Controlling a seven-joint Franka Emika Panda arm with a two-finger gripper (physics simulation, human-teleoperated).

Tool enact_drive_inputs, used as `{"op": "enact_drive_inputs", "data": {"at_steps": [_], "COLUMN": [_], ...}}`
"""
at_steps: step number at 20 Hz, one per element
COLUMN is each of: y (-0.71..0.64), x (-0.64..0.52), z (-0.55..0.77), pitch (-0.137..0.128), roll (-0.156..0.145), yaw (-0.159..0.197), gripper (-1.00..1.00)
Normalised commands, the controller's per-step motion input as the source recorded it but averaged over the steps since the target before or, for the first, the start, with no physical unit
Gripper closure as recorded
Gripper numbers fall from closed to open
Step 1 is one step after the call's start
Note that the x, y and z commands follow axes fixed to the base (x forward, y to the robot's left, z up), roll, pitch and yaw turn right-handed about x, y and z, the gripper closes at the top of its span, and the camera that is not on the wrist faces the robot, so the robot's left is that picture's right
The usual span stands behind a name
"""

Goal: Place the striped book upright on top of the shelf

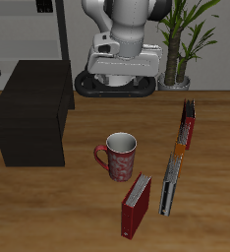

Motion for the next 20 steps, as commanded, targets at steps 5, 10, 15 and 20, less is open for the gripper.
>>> {"op": "enact_drive_inputs", "data": {"at_steps": [5, 10, 15, 20], "y": [0.79, 0.62, 0.55, 0.26], "x": [0.46, 0.43, 0.49, 0.51], "z": [0.13, 0.16, 0.19, 0.17], "pitch": [-0.035, -0.031, -0.023, -0.051], "roll": [0.022, -0.005, 0.021, -0.011], "yaw": [0.027, 0.002, -0.006, 0.015], "gripper": [-1.0, -1.0, -1.0, -1.0]}}
